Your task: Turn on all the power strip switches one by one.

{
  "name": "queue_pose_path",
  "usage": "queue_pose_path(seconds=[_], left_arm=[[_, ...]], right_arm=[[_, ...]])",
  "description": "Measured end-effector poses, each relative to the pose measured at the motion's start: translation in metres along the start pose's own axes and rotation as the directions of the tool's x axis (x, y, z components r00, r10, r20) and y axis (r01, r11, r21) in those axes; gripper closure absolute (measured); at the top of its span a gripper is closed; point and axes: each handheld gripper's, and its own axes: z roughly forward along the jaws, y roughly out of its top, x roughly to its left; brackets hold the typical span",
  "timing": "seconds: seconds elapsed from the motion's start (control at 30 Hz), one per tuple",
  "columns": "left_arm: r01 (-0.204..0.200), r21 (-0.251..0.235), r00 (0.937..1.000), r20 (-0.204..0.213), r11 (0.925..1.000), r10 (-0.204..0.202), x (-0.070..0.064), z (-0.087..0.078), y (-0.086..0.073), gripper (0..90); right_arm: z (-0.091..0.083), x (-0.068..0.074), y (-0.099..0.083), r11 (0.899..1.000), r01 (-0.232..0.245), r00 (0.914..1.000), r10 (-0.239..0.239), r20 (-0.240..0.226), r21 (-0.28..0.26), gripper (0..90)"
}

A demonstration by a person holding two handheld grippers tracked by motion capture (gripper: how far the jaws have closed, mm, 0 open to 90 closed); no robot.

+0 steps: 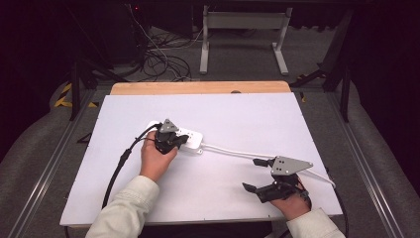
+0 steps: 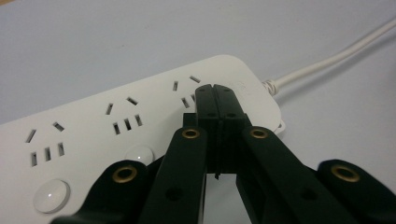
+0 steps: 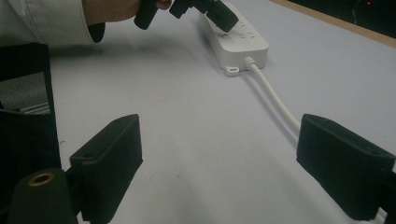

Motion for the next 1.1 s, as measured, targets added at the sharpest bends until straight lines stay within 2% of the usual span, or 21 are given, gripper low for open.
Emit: queue_pose_path(seconds=[0.37,0.5,1.1], left_arm=[[-0.012,-0.001,0.9998,-0.016,0.9999,0.012,-0.0006,0.0026,-0.0017,90.0],[0.003,-0.011,1.0,-0.006,0.9999,-0.004,0.0002,0.0027,-0.0038,90.0],[-0.024,-0.027,0.9991,-0.035,0.9994,0.023,-0.0002,0.0046,-0.0073,90.0]], right_arm=[[-0.0001,0.0001,0.0,1.0,0.0,1.0,0.0,0.0,0.0,14.2],[-0.0001,0.0002,0.0,1.0,-0.001,1.0,0.001,0.0,0.0,14.3],[0.0009,0.0007,0.0,1.0,0.005,1.0,-0.005,0.0,0.003,14.3]])
